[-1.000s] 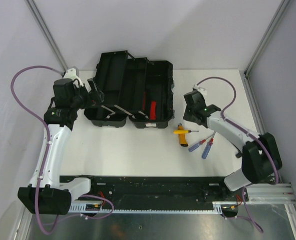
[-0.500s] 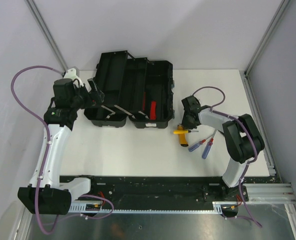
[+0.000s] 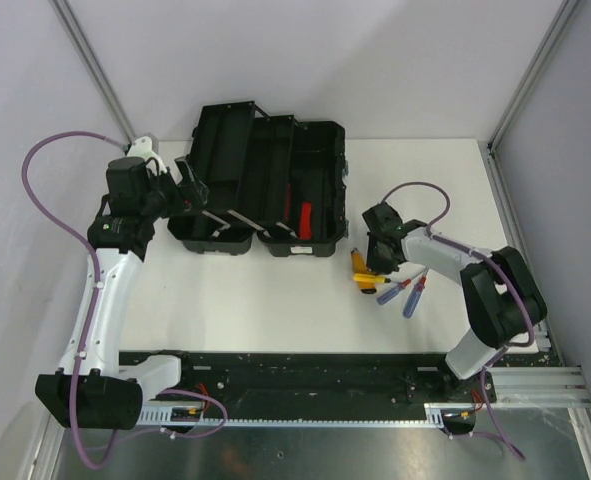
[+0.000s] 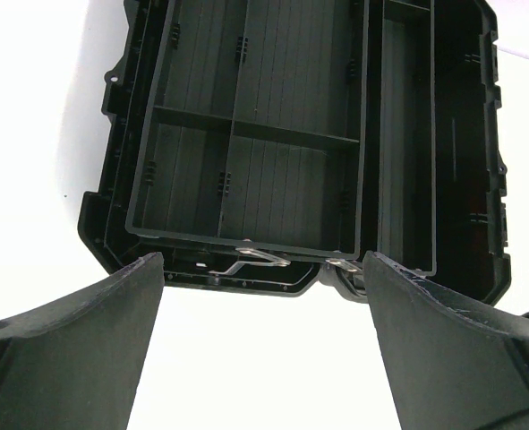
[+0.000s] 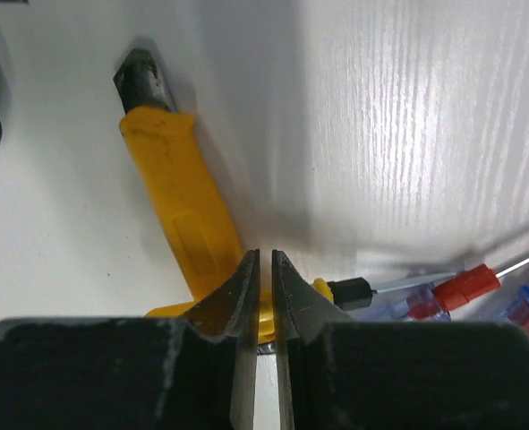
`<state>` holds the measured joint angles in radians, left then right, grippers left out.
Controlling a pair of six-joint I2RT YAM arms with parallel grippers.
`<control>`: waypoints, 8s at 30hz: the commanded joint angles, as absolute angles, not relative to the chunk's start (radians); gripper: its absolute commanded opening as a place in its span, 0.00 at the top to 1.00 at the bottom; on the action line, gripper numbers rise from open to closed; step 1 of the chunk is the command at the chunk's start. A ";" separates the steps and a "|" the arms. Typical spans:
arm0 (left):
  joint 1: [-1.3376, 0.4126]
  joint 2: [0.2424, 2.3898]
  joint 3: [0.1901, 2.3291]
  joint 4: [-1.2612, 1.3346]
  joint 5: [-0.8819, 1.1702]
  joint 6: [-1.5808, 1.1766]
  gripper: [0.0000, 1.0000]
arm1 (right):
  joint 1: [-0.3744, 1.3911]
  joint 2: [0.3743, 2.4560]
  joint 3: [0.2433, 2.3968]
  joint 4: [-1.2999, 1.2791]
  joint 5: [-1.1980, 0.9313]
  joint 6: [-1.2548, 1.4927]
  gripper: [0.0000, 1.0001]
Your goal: Pack the tool kit
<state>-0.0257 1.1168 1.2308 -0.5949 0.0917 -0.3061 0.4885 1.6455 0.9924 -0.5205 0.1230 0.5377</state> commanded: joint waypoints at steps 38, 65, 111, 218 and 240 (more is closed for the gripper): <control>-0.029 1.091 1.241 -0.586 0.077 -0.298 0.03 | 0.524 1.532 1.066 -0.314 0.320 0.475 0.97; -0.029 1.083 1.261 -0.586 0.096 -0.303 0.03 | 0.609 1.902 1.677 -0.266 0.198 0.527 0.95; -0.029 1.081 1.302 -0.591 0.134 -0.301 0.03 | 0.607 2.206 2.010 -0.476 0.322 0.590 0.45; -0.194 1.205 1.344 -0.571 0.321 -0.248 0.03 | 0.130 2.105 1.542 -0.457 0.031 0.244 1.00; -0.458 1.244 1.194 -0.417 0.210 -0.268 0.03 | 0.111 1.893 1.540 -0.393 -0.146 0.405 1.00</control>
